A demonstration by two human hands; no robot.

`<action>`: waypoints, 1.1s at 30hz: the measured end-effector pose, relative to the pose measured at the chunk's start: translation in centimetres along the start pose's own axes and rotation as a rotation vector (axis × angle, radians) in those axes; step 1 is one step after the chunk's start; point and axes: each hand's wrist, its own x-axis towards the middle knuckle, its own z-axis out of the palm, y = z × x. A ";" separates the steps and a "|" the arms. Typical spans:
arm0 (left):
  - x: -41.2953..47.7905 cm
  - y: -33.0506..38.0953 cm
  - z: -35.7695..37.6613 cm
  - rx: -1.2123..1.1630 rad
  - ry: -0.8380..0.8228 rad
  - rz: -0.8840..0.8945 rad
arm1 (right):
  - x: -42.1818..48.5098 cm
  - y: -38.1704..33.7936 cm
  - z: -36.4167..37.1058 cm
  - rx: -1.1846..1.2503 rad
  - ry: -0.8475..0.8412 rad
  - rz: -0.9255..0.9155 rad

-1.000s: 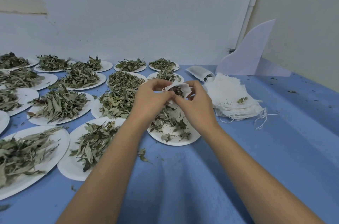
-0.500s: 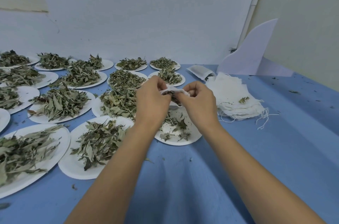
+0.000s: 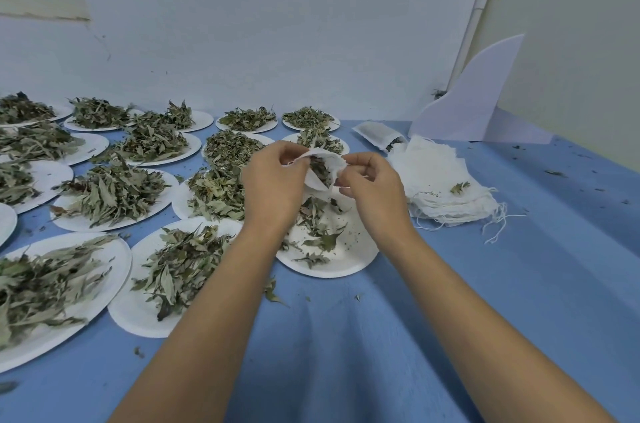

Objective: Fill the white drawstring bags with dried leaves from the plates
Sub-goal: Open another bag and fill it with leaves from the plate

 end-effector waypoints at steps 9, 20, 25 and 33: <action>0.4 0.2 -0.7 -0.103 0.205 -0.022 | -0.1 -0.1 -1.5 -0.746 -0.753 -0.025; 0.9 -0.1 -1.4 -0.263 0.209 -0.165 | -0.6 3.7 0.3 -1.022 -0.761 -0.342; 0.8 -0.1 -1.3 -0.221 0.191 -0.152 | -0.9 3.3 1.0 -1.091 -0.643 -0.424; 1.3 -0.3 -1.6 -0.218 0.231 -0.158 | -1.0 2.5 2.8 -1.047 -0.665 -0.339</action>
